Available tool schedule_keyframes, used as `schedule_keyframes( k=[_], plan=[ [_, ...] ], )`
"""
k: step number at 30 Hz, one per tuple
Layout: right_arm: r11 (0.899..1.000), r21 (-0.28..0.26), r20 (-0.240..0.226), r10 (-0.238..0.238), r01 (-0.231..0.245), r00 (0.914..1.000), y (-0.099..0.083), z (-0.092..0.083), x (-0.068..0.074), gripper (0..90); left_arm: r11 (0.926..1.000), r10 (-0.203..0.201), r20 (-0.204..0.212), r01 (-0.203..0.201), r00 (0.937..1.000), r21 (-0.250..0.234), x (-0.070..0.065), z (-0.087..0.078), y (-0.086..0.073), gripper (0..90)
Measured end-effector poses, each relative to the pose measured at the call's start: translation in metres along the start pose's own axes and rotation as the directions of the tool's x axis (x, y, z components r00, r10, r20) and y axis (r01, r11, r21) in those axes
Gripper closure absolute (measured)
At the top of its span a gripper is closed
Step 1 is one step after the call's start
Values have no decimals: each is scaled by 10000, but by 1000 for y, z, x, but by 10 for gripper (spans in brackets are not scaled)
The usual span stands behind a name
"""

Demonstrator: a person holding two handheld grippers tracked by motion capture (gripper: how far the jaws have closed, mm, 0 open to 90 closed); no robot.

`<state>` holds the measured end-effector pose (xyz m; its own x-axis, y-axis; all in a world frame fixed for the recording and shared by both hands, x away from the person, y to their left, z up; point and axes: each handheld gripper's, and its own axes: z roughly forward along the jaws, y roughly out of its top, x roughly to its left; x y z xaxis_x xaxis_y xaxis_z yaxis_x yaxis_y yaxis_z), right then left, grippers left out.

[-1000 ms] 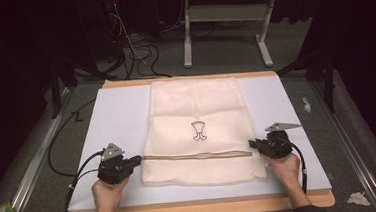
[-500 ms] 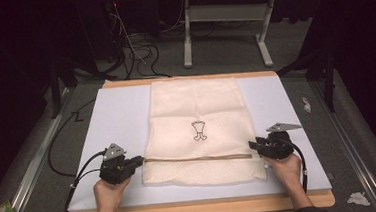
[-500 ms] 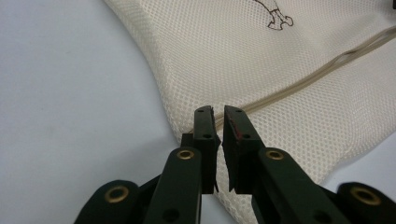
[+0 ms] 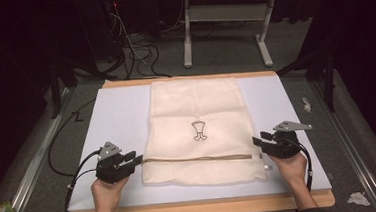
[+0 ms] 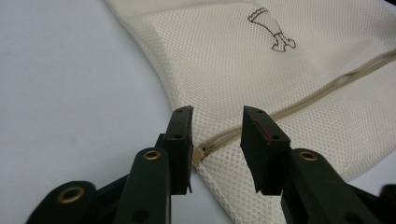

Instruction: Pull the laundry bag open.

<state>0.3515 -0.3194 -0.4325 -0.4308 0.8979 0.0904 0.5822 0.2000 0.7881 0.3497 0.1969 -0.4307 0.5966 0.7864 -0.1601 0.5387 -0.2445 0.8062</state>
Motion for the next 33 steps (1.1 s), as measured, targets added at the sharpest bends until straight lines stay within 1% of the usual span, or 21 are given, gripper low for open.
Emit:
schedule_keyframes(
  k=[1, 4, 6, 8, 10, 14, 18, 21, 22, 24, 28, 32, 33],
  plan=[
    [9999, -67, 4, 102, -102, 9999, 0, -2, -1, 569, 10000, -31, -69, 31, 10000, -69, 1, -1, 0, 605],
    [9995, -236, 14, 186, -186, 9998, 0, -8, -6, 571, 9996, -106, -167, 101, 9998, -272, 3, -5, 2, 575],
    [9993, -286, 59, 225, -224, 9997, -1, -12, -8, 583, 9987, -94, -280, 79, 9996, -503, 4, -8, 3, 569],
    [9987, -454, 92, 226, -221, 9997, -2, -16, -12, 587, 9974, -85, -344, 59, 9994, -725, 4, -11, 3, 569],
    [9977, -535, 135, 435, -427, 9990, -3, -20, -16, 587, 9962, -83, -435, 45, 9990, -875, 4, -13, 3, 565],
    [9965, -596, 225, 596, -582, 9980, -7, -26, -22, 586, 9951, -123, -588, 64, 9982, -990, 7, -16, 4, 556],
    [9941, -782, 335, 775, -747, 9964, -10, -32, -27, 585, 9944, -124, -717, 48, 9973, -1059, 9, -17, 4, 550],
    [9914, -940, 375, 948, -910, 9948, -13, -36, -32, 583, 9939, -182, -783, 95, 9968, -1101, 10, -19, 3, 545],
    [9916, -971, 416, 904, -860, 9950, -13, -36, -33, 583, 9938, -210, -811, 120, 9965, -1104, 11, -19, 3, 544],
    [9911, -969, 461, 958, -910, 9943, -14, -39, -36, 582, 9930, -275, -851, 174, 9960, -1170, 12, -21, 3, 541],
    [9889, -1150, 575, 1011, -940, 9932, -17, -45, -41, 581, 9914, -346, -956, 220, 9948, -1291, 15, -24, 3, 537],
    [9849, -1283, 624, 1250, -1162, 9902, -21, -49, -46, 580, 9898, -501, -1089, 348, 9928, -1379, 18, -25, 2, 532],
    [9839, -1303, 625, 1311, -1222, 9894, -23, -49, -47, 578, 9905, -502, -1153, 347, 9921, -1332, 19, -25, 1, 528]
  ],
)
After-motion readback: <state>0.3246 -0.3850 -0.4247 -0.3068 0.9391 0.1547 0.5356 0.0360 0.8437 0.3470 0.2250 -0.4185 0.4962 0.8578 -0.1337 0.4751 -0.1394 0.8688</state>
